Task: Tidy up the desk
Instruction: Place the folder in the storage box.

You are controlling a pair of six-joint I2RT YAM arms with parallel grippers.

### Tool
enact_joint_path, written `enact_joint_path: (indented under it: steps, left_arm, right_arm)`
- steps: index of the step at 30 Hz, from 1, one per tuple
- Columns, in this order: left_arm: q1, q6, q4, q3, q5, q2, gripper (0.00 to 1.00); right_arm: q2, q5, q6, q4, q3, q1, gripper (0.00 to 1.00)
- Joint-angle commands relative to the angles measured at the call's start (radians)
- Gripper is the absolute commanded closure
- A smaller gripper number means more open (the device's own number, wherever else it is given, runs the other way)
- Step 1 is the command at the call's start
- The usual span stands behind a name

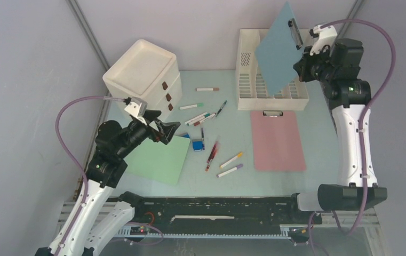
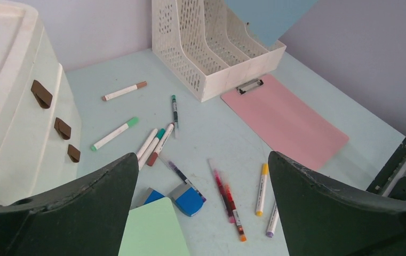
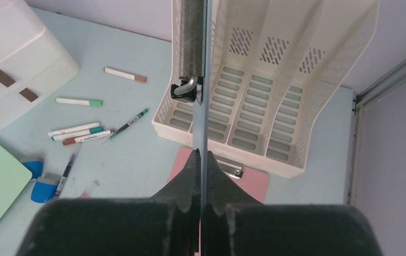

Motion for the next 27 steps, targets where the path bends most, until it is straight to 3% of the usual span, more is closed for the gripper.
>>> enact_joint_path:
  steps: [1,12,27]
  left_arm:
    - [0.006,0.029,0.003,0.014,-0.029,-0.002,0.0]
    - [0.006,0.027,0.005,0.016,-0.028,0.004,0.0]
    - [0.006,0.04,-0.003,0.014,-0.037,0.015,0.0]
  right_arm:
    - [0.048,0.164,0.043,0.034,0.065,0.04,1.0]
    - [0.097,0.188,0.068,0.088,0.034,0.037,1.0]
    - [0.316,0.184,0.062,0.106,0.166,0.096,1.0]
